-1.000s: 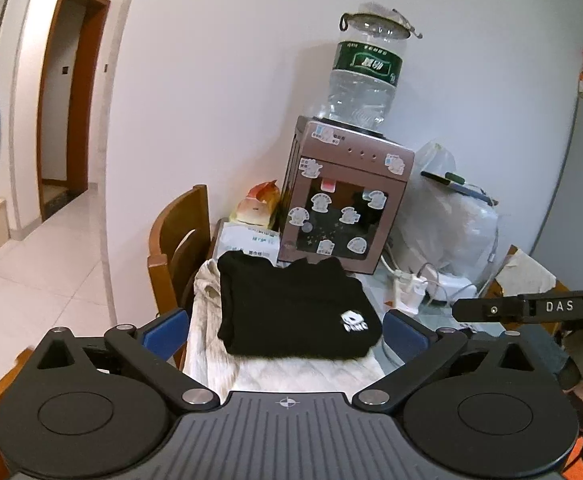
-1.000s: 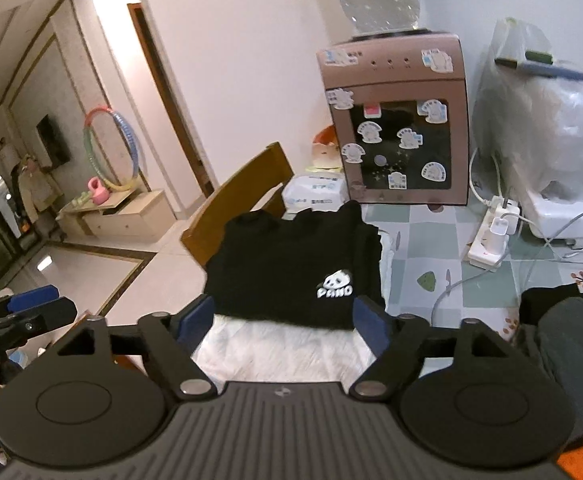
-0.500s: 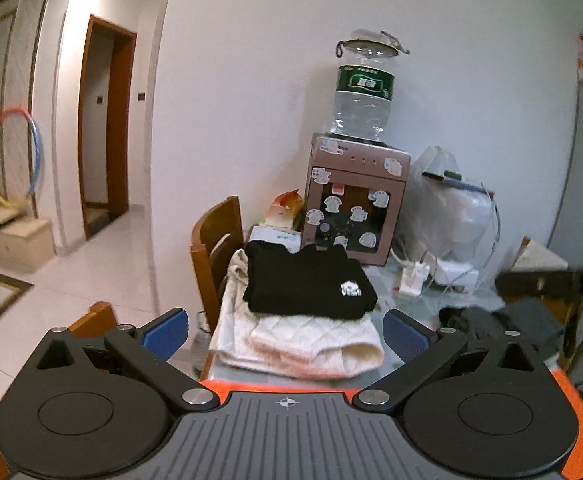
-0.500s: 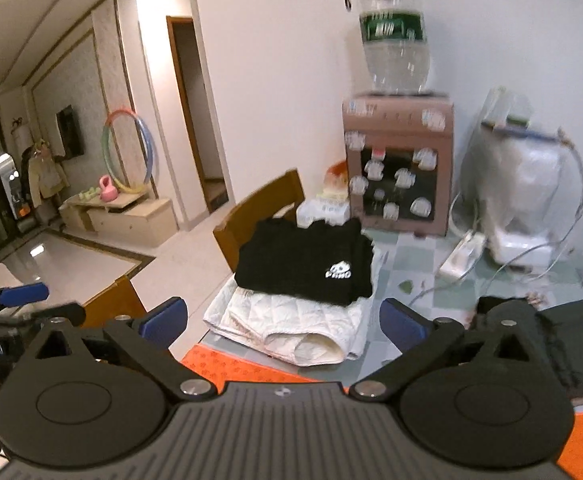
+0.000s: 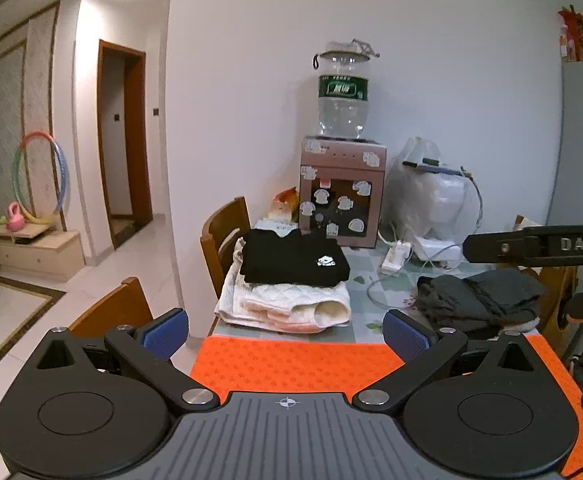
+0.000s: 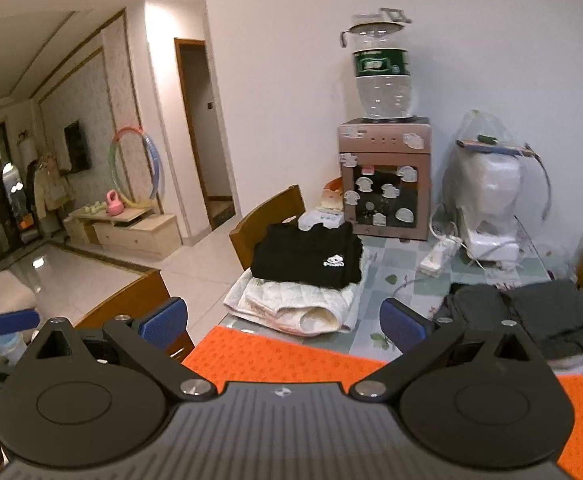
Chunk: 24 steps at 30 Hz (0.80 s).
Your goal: Fold clothes
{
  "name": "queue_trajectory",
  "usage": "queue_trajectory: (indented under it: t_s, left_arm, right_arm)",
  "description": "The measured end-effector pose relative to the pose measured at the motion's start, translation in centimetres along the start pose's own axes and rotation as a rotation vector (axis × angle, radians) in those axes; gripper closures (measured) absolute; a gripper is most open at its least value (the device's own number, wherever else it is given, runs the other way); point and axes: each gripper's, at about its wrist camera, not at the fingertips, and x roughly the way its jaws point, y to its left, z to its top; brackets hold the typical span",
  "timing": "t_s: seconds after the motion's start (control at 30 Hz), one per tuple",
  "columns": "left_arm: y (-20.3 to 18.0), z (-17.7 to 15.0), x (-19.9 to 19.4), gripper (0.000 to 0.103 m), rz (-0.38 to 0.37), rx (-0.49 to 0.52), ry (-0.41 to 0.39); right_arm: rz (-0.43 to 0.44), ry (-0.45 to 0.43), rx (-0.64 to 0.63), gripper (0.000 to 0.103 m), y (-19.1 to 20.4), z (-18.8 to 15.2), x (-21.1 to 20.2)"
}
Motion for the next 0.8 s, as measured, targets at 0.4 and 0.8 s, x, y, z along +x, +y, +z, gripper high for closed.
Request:
queue_trajectory:
  t_s: [0.4,0.8]
  left_arm:
    - [-2.8,-4.9,-2.1,0.0,0.014,-0.071,0.166]
    - [-6.7,-7.7,-1.1,0.001,-0.094,0.029,0.252]
  right_arm:
    - [-0.13,0.079,-0.002,0.0,-1.3,-4.6,-5.3]
    - [-0.187,0.167,0.021,0.0,-3.7,-10.7,-8.2]
